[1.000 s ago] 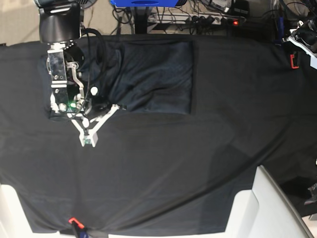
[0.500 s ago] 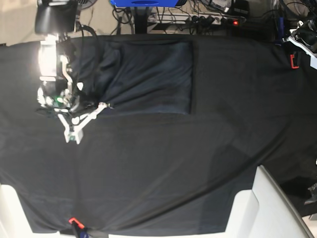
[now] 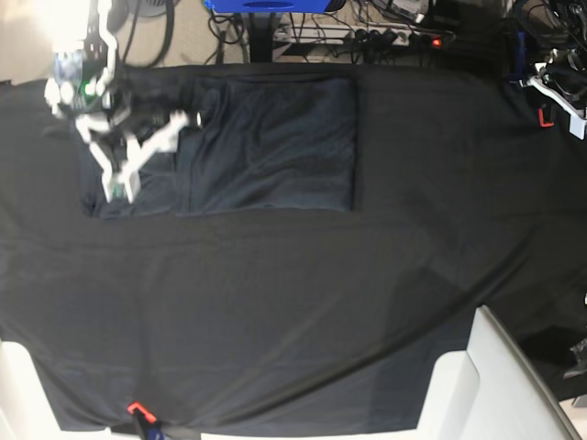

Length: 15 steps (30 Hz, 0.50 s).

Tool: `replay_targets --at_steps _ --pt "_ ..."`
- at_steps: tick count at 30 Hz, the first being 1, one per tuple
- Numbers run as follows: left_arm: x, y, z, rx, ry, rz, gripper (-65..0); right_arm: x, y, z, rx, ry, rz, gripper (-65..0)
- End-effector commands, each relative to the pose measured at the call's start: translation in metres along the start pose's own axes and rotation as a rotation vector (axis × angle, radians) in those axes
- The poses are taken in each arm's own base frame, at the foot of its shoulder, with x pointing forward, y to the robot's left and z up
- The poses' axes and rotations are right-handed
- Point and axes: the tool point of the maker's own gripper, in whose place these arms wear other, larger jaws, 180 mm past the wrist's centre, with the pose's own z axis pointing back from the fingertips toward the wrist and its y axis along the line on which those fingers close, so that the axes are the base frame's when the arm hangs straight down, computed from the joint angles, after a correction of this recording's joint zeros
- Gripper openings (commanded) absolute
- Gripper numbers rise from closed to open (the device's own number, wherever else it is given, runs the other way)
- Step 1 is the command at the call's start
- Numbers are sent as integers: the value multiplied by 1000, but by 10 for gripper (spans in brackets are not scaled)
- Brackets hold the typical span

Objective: Fold the T-shirt properly

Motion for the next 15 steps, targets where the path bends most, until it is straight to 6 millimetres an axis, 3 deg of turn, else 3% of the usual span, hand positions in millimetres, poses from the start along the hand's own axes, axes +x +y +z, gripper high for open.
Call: replay_targets --at_steps 1,4,11,15 --pt "13 7 7 11 -30 -27 -650 6 3 3 7 -29 -3 -330" --pt "13 7 7 11 -30 -27 -650 -3 5 3 12 -19 -4 -330" --pt "12 8 7 15 -25 -30 -650 -10 35 0 79 -10 47 -329" --pt "10 8 7 16 -21 -31 -650 -17 39 -6 86 15 45 -329"
